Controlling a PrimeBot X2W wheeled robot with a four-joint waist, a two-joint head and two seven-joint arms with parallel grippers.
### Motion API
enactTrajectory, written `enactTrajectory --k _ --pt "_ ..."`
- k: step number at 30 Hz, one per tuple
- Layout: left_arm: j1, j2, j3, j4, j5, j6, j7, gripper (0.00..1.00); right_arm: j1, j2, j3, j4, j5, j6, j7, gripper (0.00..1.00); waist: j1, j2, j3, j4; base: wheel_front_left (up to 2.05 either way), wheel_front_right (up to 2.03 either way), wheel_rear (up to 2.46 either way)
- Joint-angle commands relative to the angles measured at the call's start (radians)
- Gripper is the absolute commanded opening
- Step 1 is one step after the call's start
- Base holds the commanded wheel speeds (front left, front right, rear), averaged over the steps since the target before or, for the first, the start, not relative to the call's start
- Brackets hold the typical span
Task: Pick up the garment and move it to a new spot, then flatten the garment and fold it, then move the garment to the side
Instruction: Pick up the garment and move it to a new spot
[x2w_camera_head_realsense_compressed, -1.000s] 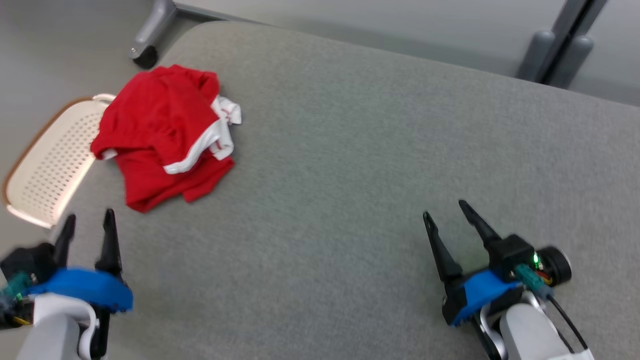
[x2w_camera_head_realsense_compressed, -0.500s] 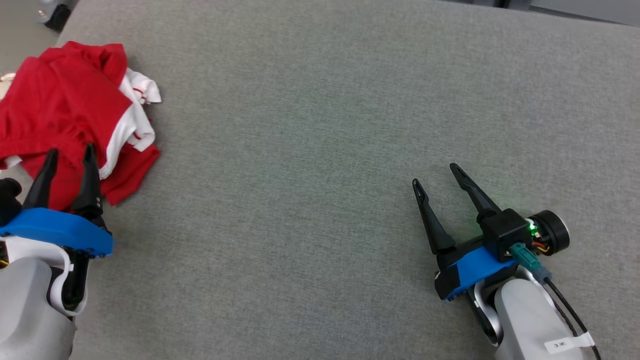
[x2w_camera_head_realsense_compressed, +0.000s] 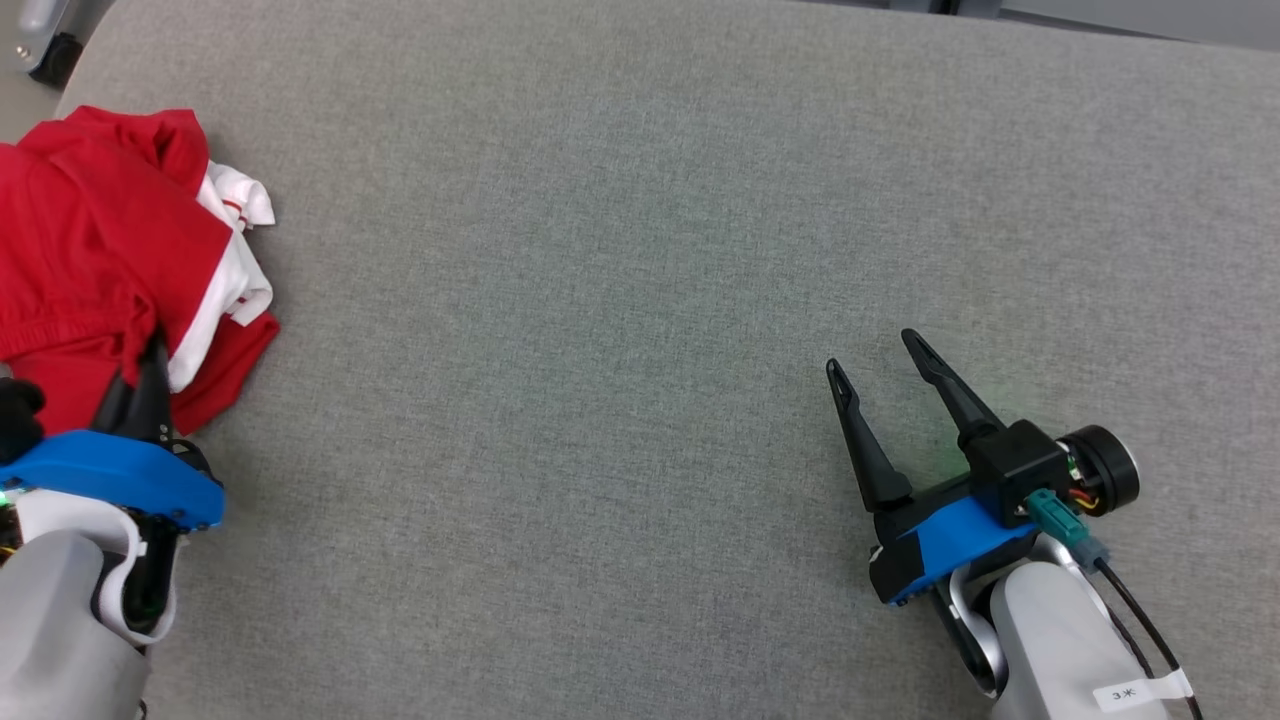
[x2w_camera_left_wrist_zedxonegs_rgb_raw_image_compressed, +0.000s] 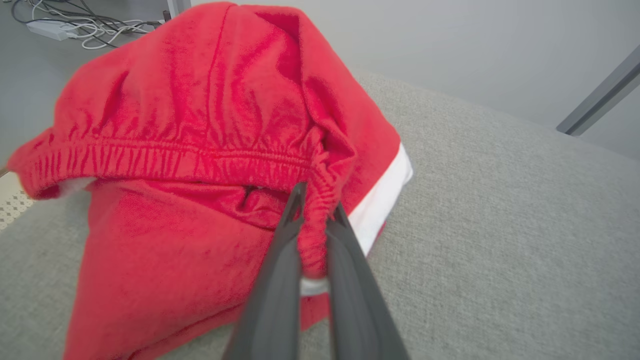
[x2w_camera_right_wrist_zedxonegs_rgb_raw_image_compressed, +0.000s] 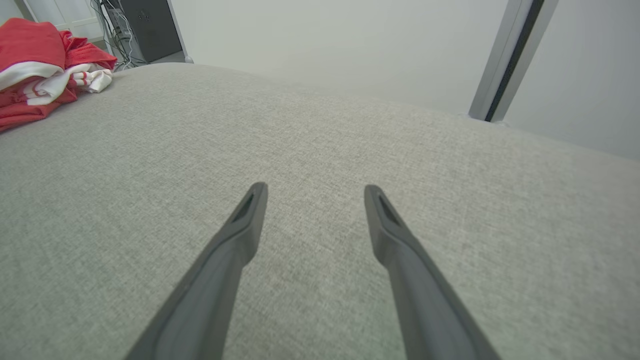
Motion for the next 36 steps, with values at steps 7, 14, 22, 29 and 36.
enactTrajectory --k 7,14,22,29,36 --pt "-0.03 0.05 0.078 -0.139 0.079 -0.001 -0.003 0.0 0.038 -0.005 -0.007 -0.006 0.051 0.0 -0.004 1.0 0.0 -0.0002 -0.077 -0.033 0.0 0.0 0.0" --pt "-0.033 0.046 0.107 -0.326 0.182 -0.001 -0.003 0.0 0.074 -0.006 0.01 -0.017 0.109 0.0 -0.004 1.0 0.0 -0.0002 -0.159 -0.108 0.0 0.0 0.0" --pt "-0.014 -0.007 0.026 -0.473 0.217 -0.001 -0.003 0.0 0.117 -0.005 0.036 -0.041 0.164 0.0 -0.004 1.0 0.0 -0.0002 -0.197 -0.293 0.0 0.0 0.0" --pt "-0.033 -0.087 -0.088 -0.562 0.231 -0.001 -0.003 0.0 0.159 -0.004 0.039 -0.07 0.177 0.0 -0.004 1.0 0.0 -0.0002 -0.197 -0.461 0.0 0.0 0.0" --pt "-0.052 -0.168 -0.177 -0.656 0.231 -0.001 -0.003 0.0 0.188 -0.004 0.025 -0.088 0.183 0.0 -0.004 1.0 0.0 -0.0002 -0.201 -0.528 0.0 0.0 0.0"
